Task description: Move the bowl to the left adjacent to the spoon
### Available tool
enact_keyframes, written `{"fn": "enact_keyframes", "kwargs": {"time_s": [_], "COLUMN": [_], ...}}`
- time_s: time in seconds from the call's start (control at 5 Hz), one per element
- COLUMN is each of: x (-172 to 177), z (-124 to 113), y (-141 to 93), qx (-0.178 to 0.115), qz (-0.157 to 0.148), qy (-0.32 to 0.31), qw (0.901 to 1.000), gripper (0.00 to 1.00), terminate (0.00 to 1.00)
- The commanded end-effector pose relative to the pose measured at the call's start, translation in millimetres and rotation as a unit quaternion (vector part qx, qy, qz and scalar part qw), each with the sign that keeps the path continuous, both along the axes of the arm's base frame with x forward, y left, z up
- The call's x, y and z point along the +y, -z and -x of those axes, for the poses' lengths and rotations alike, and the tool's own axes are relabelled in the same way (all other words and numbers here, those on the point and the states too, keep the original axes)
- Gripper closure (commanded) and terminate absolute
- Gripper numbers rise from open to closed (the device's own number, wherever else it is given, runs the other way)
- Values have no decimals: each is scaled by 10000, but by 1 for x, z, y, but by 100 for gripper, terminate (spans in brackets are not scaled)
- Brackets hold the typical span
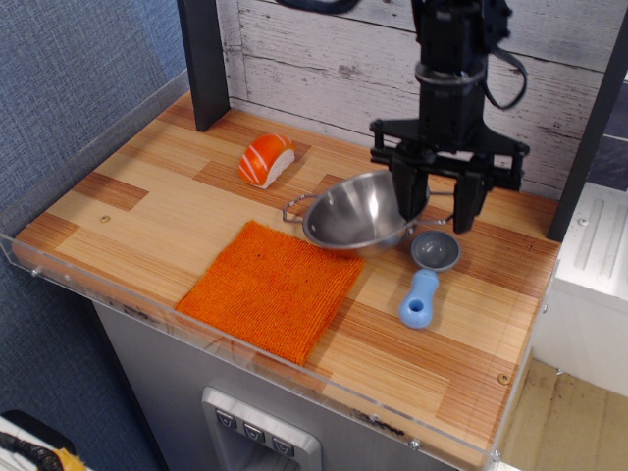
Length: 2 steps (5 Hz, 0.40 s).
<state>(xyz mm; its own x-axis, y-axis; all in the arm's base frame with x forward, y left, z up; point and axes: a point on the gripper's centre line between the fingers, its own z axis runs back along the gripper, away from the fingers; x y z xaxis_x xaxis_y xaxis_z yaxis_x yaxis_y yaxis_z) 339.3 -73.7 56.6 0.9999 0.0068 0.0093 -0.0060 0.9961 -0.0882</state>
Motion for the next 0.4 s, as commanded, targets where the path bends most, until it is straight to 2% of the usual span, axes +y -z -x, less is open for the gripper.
{"fn": "enact_keyframes", "kwargs": {"time_s": [0.0, 0.2], "x": [18, 41], "z": [0, -5], "y": [24, 32], "qx": [-193, -233], "qz": [-261, -320], "qy": [-74, -283], "qw": [9994, 9988], "gripper": [100, 100], "terminate": [0, 100]}}
